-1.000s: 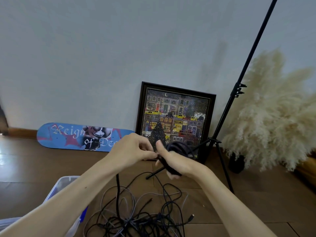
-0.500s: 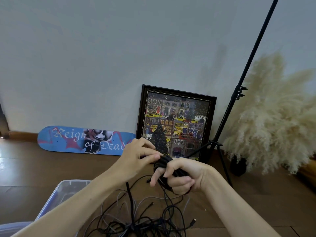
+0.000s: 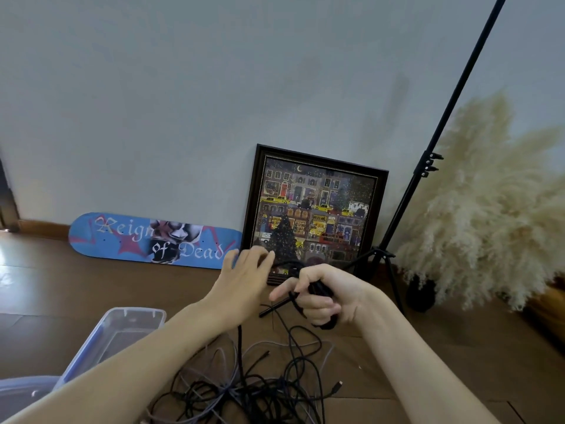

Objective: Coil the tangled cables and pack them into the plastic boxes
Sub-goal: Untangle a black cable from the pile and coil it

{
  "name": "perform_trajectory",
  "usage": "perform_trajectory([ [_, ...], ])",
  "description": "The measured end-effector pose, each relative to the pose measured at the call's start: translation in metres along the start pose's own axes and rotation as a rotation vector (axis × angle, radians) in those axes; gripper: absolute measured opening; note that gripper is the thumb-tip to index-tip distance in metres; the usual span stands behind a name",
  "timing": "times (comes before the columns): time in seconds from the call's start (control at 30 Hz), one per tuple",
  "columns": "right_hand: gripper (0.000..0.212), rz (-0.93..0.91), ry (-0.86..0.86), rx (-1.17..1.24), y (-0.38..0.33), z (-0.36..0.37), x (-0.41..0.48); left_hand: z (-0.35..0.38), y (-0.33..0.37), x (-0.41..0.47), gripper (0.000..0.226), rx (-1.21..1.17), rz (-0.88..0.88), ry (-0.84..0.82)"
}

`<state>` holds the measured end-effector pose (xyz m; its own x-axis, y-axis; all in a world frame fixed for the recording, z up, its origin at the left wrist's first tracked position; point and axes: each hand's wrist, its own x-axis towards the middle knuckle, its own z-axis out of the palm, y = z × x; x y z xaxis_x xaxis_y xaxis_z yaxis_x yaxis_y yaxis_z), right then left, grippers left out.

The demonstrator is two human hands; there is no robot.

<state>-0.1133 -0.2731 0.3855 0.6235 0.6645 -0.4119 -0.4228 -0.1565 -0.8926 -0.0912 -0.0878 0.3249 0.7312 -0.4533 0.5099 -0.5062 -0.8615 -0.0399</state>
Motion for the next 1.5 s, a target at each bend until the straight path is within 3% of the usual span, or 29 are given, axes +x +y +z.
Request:
perform_trajectory([
  [0.1,0.034,0.085,0.268,-0.151,0.0,0.006,0.001,-0.011,-0.002,0.007,0.079,-0.218,-0.087,0.048],
  [0.2,0.03,0.085,0.366,-0.094,0.001,0.008,0.004,-0.008,0.0,0.005,0.082,-0.163,0.004,0.232],
  [0.27,0.027,0.077,0.44,-0.061,0.0,0.008,0.007,-0.005,0.007,0.005,0.078,-0.133,0.087,0.266],
  [0.4,0.031,0.085,0.58,-0.176,0.001,0.011,0.008,-0.005,0.017,0.009,0.049,-0.217,0.082,0.351],
  [0.5,0.018,0.114,0.61,-0.314,0.001,0.016,0.009,-0.019,0.021,0.007,0.033,-0.252,0.059,0.19],
  [0.57,0.01,0.195,0.715,-0.639,0.003,0.019,0.015,-0.025,0.02,0.006,0.028,-0.367,-0.072,-0.03],
  [0.67,0.024,0.213,0.978,-1.182,0.009,0.022,0.023,-0.028,0.018,0.007,0.021,-0.863,-0.291,-0.222],
  [0.8,0.037,0.029,1.244,-1.605,0.009,0.023,0.026,-0.039,0.023,0.006,0.02,-1.491,-0.66,-0.35],
  [0.9,0.038,-0.036,1.185,-1.76,0.007,0.022,0.029,-0.048,0.019,0.01,0.023,-1.692,-0.796,-0.317],
  [1.0,0.039,0.052,1.072,-1.808,0.008,0.025,0.031,-0.054,0.006,0.012,0.026,-2.025,-0.988,-0.203],
  [1.13,0.037,0.139,1.035,-1.791,0.009,0.031,0.035,-0.062,0.004,0.011,0.031,-2.311,-0.914,-0.056],
  [1.27,0.028,0.115,1.137,-1.726,0.011,0.031,0.039,-0.062,0.015,0.01,0.059,-2.289,-0.734,-0.045],
  [1.3,0.028,0.109,1.152,-1.716,0.011,0.03,0.039,-0.058,0.018,0.01,0.062,-2.142,-0.68,-0.059],
  [1.4,0.029,0.146,1.116,-1.719,0.015,0.031,0.036,-0.05,0.022,0.007,0.058,-1.405,-0.431,-0.041],
  [1.43,0.029,0.157,1.101,-1.709,0.016,0.031,0.036,-0.046,0.024,0.006,0.061,-1.297,-0.398,-0.048],
  [1.5,0.027,0.147,1.097,-1.635,0.018,0.031,0.035,-0.043,0.029,0.004,0.064,-1.369,-0.456,-0.053],
])
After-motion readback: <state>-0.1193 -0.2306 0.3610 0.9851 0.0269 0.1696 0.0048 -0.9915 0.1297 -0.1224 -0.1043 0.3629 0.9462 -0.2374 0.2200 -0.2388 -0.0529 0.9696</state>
